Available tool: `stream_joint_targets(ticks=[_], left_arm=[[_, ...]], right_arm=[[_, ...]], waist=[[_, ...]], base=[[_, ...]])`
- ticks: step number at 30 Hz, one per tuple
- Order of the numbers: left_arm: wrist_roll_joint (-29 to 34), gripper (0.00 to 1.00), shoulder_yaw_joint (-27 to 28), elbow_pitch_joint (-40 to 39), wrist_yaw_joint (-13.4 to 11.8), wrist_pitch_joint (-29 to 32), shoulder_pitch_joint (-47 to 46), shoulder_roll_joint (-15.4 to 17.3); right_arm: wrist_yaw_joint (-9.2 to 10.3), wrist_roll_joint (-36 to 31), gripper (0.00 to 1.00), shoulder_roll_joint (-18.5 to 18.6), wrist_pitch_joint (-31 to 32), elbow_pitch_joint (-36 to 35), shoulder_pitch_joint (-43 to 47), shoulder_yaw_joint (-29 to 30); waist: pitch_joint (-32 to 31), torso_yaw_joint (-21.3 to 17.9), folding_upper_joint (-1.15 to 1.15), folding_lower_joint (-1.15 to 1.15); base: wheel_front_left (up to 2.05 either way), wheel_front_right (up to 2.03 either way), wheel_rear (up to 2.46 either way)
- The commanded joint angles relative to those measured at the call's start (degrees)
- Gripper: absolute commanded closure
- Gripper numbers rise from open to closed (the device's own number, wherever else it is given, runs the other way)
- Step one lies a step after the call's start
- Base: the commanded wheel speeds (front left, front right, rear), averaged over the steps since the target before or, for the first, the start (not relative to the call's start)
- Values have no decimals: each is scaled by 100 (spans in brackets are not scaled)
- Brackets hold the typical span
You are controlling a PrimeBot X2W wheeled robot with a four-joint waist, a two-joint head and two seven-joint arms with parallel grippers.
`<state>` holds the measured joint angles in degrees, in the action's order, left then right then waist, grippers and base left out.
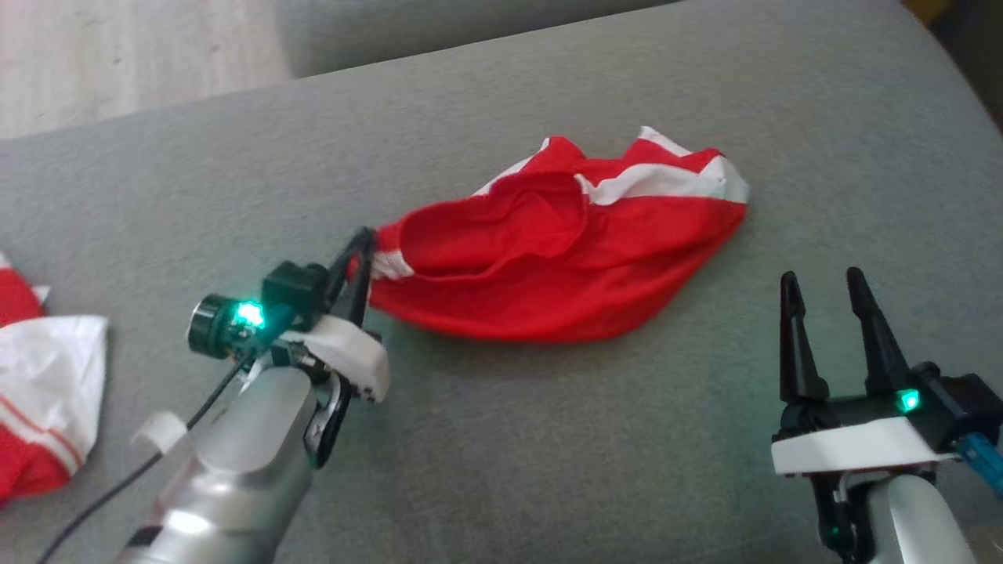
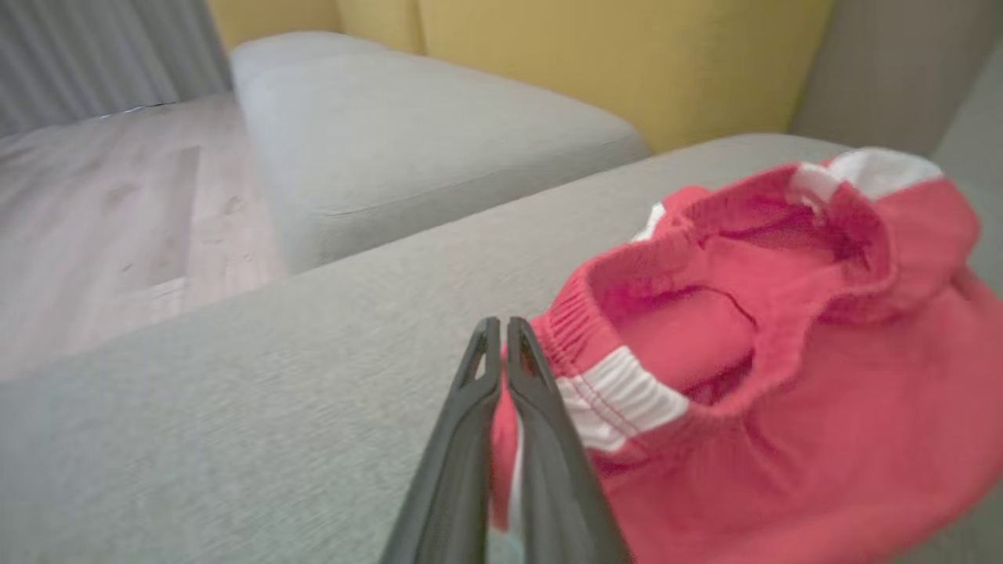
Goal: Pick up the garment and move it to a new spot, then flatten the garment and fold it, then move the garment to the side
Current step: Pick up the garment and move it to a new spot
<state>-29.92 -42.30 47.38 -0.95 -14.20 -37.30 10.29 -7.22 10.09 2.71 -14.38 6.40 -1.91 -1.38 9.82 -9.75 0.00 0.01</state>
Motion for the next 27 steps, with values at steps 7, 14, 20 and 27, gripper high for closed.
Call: stream_joint_targets(ticks=[7,14,20,27], left_arm=[[636,0,1471,-1695,-592,-78,1048,-157],[1395,0,2509,-3260,-691,-79,2749,-453],[1895,0,3144,-4210,-780,-79,3971,-633],[2292,0,3224,-4717,-601,-79,4812,-705]], right_arm=[[-26,-61,0,17,-62,3,10,-46],[-26,-130,0,17,-62,158,348,14],[-26,-373,0,17,-62,199,692,-90],[-26,-403,0,17,-62,187,1042,-113]], waist=[[-419,514,0,-1],[-1057,889,0,-1],[-1427,1059,0,-1],[-1657,1177,0,-1]], base=[[0,0,0],[0,0,0],[0,0,0],[0,0,0]])
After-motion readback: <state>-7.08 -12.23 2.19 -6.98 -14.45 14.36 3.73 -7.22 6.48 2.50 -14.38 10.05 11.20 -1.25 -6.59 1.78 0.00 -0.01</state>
